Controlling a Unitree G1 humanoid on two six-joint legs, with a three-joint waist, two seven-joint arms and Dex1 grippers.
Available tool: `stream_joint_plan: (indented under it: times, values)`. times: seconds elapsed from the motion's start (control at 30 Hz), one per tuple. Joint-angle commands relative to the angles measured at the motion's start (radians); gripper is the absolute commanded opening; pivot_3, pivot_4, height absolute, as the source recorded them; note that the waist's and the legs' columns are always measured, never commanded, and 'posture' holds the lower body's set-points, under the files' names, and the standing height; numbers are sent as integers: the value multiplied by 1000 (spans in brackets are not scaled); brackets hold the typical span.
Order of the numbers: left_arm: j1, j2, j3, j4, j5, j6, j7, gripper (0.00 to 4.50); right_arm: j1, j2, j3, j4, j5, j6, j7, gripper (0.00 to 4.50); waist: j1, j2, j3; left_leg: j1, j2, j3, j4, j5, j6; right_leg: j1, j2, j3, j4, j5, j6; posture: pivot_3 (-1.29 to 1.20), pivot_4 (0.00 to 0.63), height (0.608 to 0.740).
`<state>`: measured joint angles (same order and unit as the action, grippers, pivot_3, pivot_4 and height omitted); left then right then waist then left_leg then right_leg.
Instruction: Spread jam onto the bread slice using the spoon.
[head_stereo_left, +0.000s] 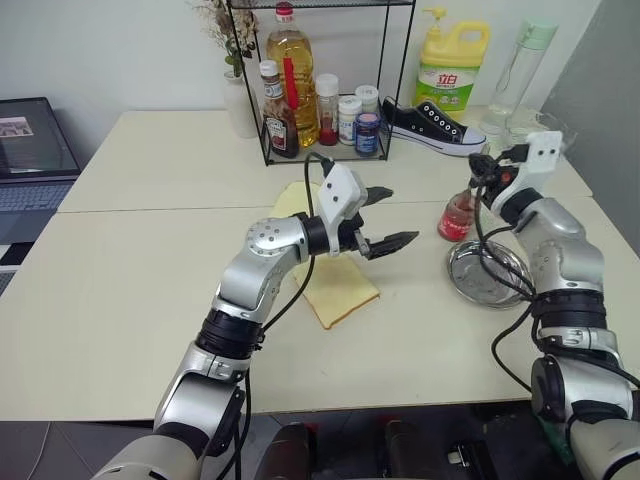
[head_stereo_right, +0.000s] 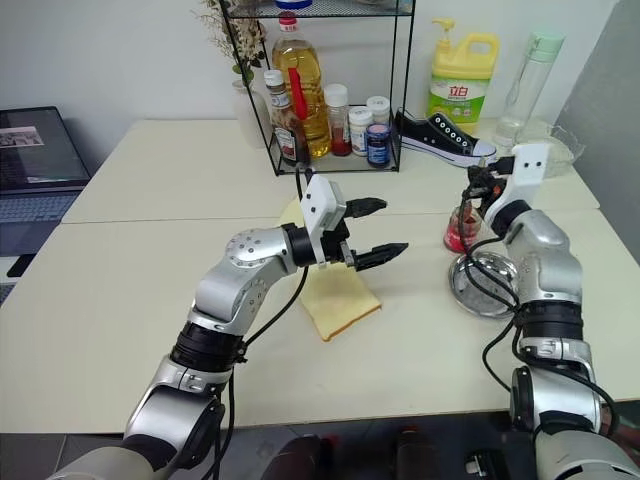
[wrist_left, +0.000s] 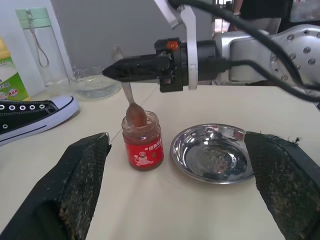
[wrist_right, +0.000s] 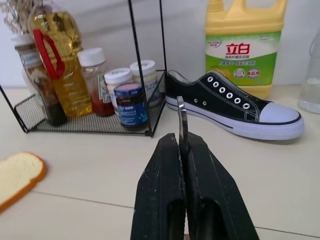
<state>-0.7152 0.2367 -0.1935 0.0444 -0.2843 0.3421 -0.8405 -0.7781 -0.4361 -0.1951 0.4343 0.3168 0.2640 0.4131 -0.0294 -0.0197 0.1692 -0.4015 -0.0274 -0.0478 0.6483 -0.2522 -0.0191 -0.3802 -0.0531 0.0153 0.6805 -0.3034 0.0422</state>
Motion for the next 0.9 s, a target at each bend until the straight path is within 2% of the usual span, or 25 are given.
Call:
stream_joint_plan:
  times: [0.03,0.33,0.63,0.9]
  values:
    - [-5,-1,-4,-51,-3,-2,-1,4500,-31,-6,23,8,-66,-115,-1,25,0,0,0,0,0,0,0,0,0,0,0,0,0,0,0,0,150,740]
    - [2,6,2,-77,-9,20,4,4500,9,-6,58,8,-140,-213,-1,25,0,0,0,0,0,0,0,2,-3,0,0,0,0,0,0,0,150,740]
    - [0,11,6,-85,-13,35,-1,4500,69,3,57,16,-169,-233,-9,25,0,0,0,0,0,0,0,2,-3,0,0,0,0,0,0,0,150,740]
    - [-10,11,10,-78,-14,37,0,4500,59,74,-44,7,-58,-110,-73,25,0,0,0,0,0,0,0,2,-4,0,0,0,0,0,0,0,150,740]
